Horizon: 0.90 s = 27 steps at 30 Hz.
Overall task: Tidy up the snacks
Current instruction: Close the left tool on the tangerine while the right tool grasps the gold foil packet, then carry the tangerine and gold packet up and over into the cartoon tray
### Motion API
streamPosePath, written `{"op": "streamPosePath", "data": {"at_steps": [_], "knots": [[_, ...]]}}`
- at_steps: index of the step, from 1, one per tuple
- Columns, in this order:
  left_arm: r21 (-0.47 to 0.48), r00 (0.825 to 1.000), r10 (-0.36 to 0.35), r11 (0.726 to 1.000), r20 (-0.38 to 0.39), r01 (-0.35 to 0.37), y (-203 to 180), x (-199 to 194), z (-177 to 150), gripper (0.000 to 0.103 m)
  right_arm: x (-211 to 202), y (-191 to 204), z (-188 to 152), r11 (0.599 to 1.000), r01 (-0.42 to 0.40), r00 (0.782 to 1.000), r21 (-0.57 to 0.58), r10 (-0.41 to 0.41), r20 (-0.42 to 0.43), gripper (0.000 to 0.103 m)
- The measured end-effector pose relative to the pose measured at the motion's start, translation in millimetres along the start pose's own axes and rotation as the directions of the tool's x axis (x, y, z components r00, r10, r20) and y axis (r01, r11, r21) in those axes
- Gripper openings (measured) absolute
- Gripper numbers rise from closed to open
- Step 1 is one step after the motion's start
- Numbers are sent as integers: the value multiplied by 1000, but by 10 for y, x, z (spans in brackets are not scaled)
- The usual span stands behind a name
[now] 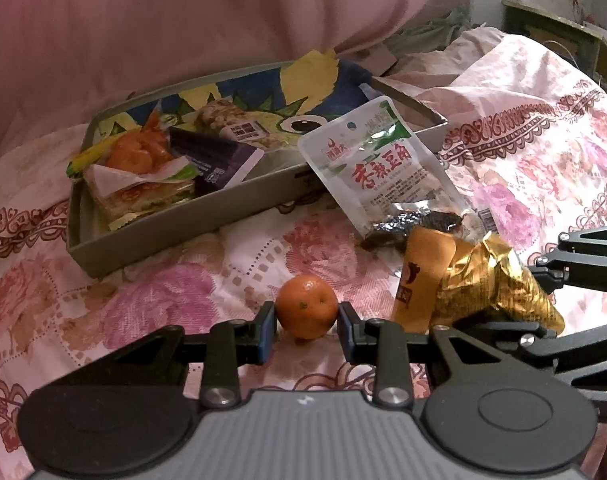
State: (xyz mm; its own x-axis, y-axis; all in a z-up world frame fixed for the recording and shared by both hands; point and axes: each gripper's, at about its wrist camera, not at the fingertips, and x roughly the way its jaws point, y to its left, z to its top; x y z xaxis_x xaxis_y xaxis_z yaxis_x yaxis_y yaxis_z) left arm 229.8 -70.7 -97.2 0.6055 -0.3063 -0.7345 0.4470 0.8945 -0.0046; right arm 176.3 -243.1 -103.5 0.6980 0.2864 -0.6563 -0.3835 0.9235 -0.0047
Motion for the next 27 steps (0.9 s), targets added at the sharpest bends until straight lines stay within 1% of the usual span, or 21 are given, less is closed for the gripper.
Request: {"op": "streamPosePath", "data": {"at_steps": [1,2,7,10,14,20,27], "knots": [[-3,1000,-3,1000,2,3,3,-5,4,36,4,-6,2,1000,-3,1000,6,3,-1,8],[-5,1000,-6,1000,5,6,5,-10,7,36,10,-12,5,1000,-10,1000,12,10,-6,2],[5,1000,-15,1000,9,15,-26,-22,6,36,7,-28,6,999,-15,1000,35,16,-3,2],[10,1000,-14,1000,4,14,-36,-12,-4,36,-9,-25,18,999,-14,1000,39,14,11,3],[-3,1000,-14,1000,9,14,-24,-25,0,36,-38,-30,30,999,-14,999,44,13,33,3],[-18,1000,-19,1000,19,20,-13,-56,4,36,-57,32,40,1000,14,998,15,-15,55,1],[-48,998,-26,998,63,30,16,-160,79,36,-139,90,102,999,38,993,31,-41,109,1]]}}
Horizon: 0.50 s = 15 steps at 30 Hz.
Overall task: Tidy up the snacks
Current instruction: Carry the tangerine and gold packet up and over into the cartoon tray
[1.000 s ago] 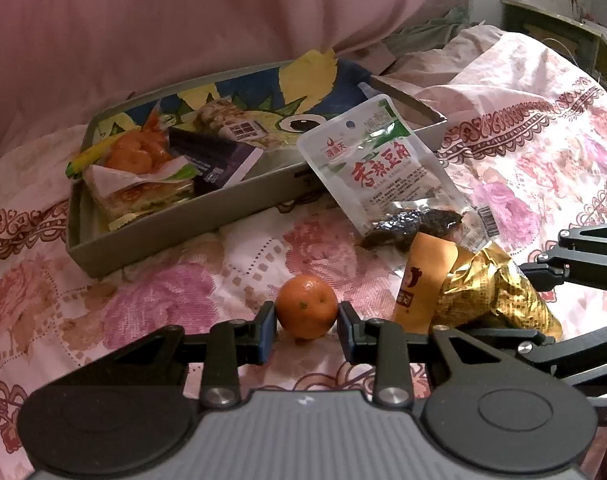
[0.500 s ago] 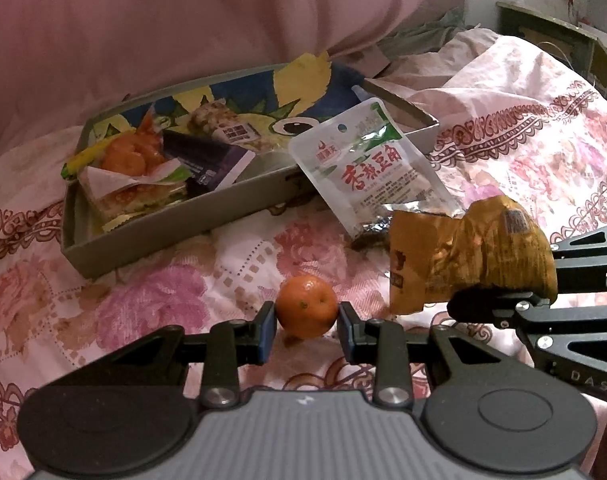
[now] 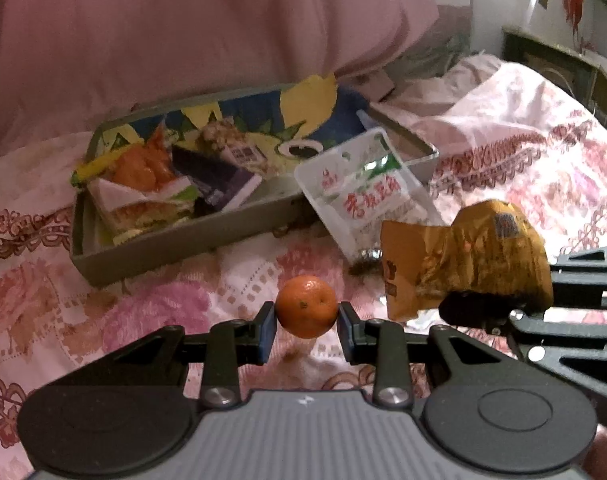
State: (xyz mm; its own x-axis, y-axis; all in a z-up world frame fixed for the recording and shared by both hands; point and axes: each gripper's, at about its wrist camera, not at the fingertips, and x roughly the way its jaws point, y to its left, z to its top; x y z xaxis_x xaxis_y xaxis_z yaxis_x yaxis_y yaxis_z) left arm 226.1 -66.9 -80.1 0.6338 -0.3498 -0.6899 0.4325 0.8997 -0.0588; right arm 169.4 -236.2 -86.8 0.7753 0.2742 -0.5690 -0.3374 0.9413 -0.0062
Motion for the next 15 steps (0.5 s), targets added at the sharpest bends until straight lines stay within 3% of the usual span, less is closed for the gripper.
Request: {"op": "streamPosePath", "data": {"at_steps": [8,15], "knots": [[-30,993,15,999,115,-11,121,-181,244,36,33,11,289,999,24,998,31,-26,65,1],[-92,976,71,994,206,-53,497,-120,665,36,365,22,790,999,32,995,18,-34,94,1]]}}
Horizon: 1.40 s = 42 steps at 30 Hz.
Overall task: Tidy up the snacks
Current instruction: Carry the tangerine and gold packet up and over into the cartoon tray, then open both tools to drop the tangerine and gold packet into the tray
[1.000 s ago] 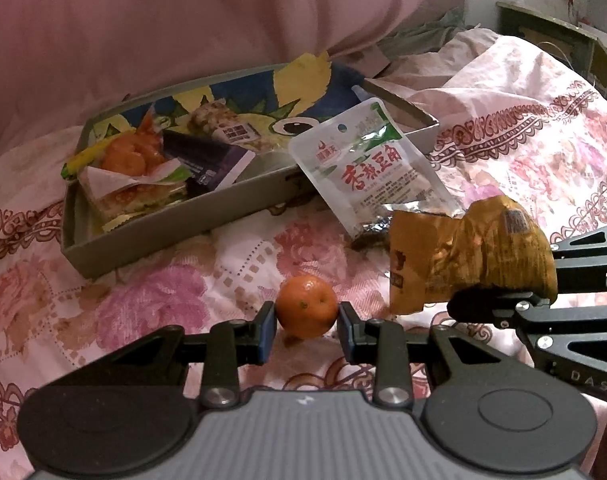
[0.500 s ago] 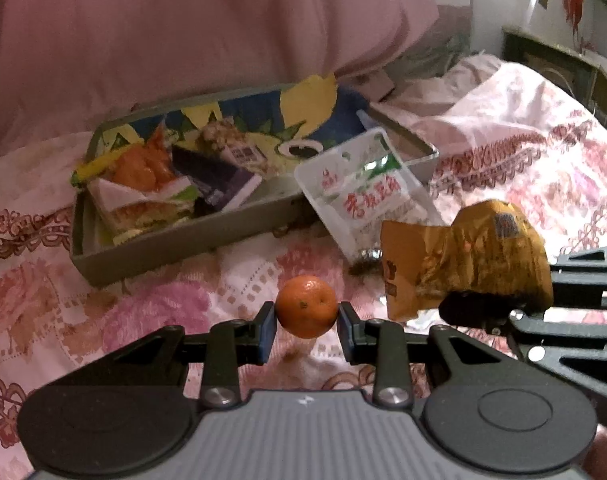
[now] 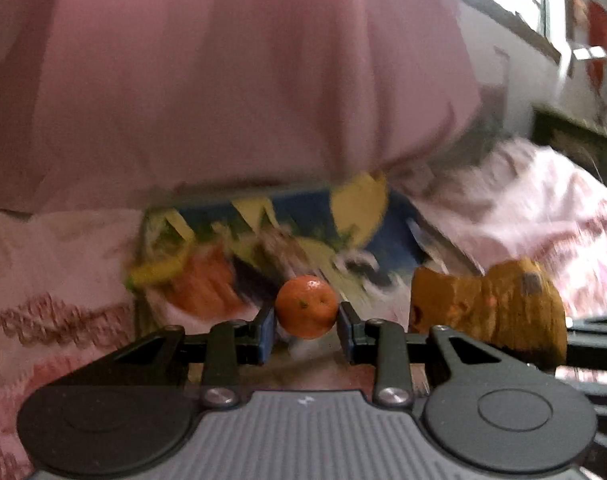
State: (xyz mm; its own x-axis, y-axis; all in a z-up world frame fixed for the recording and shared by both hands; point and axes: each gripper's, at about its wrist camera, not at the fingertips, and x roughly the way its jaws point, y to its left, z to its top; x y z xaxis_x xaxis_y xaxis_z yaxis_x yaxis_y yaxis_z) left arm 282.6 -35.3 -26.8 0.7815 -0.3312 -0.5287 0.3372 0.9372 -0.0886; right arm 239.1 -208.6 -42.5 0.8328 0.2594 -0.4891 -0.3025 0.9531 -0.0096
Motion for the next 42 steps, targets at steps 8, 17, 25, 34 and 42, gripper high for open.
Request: {"op": "streamPosePath", "data": {"at_steps": [8,17,25,34,42], "knots": [[-20,994,80,997,81,-79,315,295,158,36,628,-151,466,998,27,997,48,-24,-76,1],[-13,999,36,999,40,-35,301,516,83,36,1070,-390,620,982,51,979,180,-14,-201,2],[-1,1000,15,1000,13,-15,274,526,29,36,1183,-435,631,984,65,958,164,-15,-286,5],[46,1000,-5,999,-9,6,165,562,-22,36,1231,-520,609,983,102,946,150,-49,-322,6],[46,999,5,999,-37,-4,181,612,-54,36,1273,-616,514,976,152,931,156,-88,-355,12]]}}
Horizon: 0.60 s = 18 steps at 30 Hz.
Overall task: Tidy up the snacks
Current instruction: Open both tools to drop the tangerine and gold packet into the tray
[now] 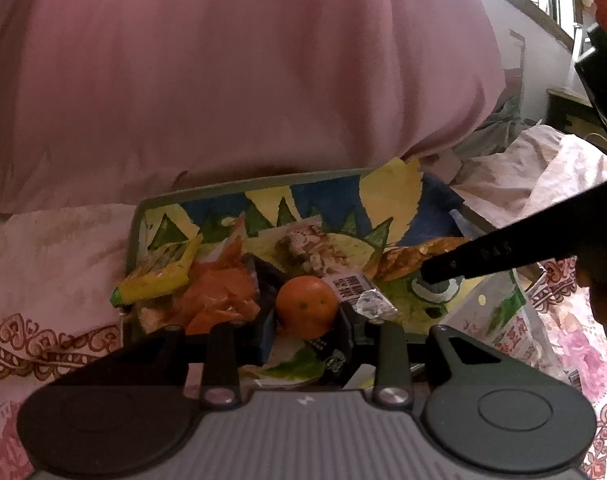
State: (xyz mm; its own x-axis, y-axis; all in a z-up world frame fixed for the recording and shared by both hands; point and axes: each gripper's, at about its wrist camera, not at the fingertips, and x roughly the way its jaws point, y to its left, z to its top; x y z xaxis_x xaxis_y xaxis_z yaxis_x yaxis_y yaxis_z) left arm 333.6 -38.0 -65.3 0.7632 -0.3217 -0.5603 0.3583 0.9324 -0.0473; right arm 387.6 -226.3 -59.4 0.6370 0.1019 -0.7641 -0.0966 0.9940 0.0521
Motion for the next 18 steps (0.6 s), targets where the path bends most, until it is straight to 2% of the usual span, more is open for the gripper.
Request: {"op": "streamPosePath", "data": {"at_steps": [4,6,8,12,15,18], "knots": [[-7,1000,-2,1000,-5,2,17,2,-5,37,-64,-40,3,1000,10,1000,-2,-10,5,18],[-7,1000,-2,1000,-7,2,17,1,-5,38,-120,-65,9,1000,13,1000,-5,-13,11,28],[-17,1000,-16,1000,-12,16,25,0,-4,43,-193,-96,10,1000,18,1000,-6,-18,23,33],[-43,1000,-26,999,-11,26,31,-33,-2,63,-336,-171,-17,1000,20,999,9,-20,50,47],[-59,999,-30,998,-14,29,35,-63,-3,66,-472,-238,-62,1000,17,997,24,-18,72,56],[-79,1000,-23,997,-10,22,35,-123,-5,76,-658,-301,-142,999,5,993,38,-9,116,70]]}}
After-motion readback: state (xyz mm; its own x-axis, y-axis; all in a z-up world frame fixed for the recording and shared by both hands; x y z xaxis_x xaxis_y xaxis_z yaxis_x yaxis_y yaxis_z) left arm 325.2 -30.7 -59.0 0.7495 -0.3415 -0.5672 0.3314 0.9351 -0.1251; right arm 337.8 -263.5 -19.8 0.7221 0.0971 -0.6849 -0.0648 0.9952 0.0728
